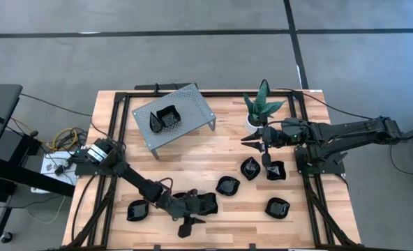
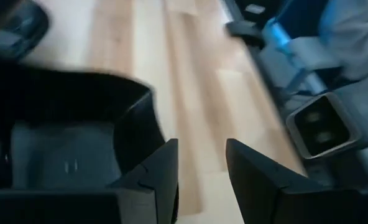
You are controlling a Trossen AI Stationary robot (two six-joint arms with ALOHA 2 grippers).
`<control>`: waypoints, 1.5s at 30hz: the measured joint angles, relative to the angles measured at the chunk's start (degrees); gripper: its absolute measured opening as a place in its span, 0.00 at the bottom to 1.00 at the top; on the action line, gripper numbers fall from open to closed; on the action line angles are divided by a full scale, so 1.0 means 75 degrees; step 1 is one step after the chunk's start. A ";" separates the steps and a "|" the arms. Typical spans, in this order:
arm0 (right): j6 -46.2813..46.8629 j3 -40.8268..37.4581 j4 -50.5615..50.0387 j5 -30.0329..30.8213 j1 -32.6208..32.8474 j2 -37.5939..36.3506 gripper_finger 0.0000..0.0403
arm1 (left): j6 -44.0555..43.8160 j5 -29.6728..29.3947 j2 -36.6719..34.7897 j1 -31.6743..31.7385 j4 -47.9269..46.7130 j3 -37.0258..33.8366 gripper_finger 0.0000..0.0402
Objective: Pick & Place Mini shaped plates
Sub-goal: Stack the black distorted square plate on the black distorted square plate on the shelf
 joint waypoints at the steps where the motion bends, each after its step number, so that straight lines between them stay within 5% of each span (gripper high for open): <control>1: 0.0000 0.0002 0.0000 0.0000 0.0000 0.0000 0.12 | -0.0002 -0.0174 0.0003 -0.0011 -0.0167 0.0000 0.34; 14: 0.0000 0.0000 0.0003 0.0000 -0.0003 -0.0003 0.12 | 0.0136 -0.0633 -0.0029 0.0006 -0.0262 0.0000 0.34; 34: -0.0011 0.0000 0.0002 0.0000 -0.0003 -0.0002 0.12 | 0.3049 -0.1053 -0.0043 0.0263 -0.1052 0.0298 0.34; 45: -0.0006 0.0000 0.0006 -0.0002 0.0000 0.0000 0.12 | 0.5137 -0.1391 -0.0954 0.0417 -0.1920 0.0361 0.34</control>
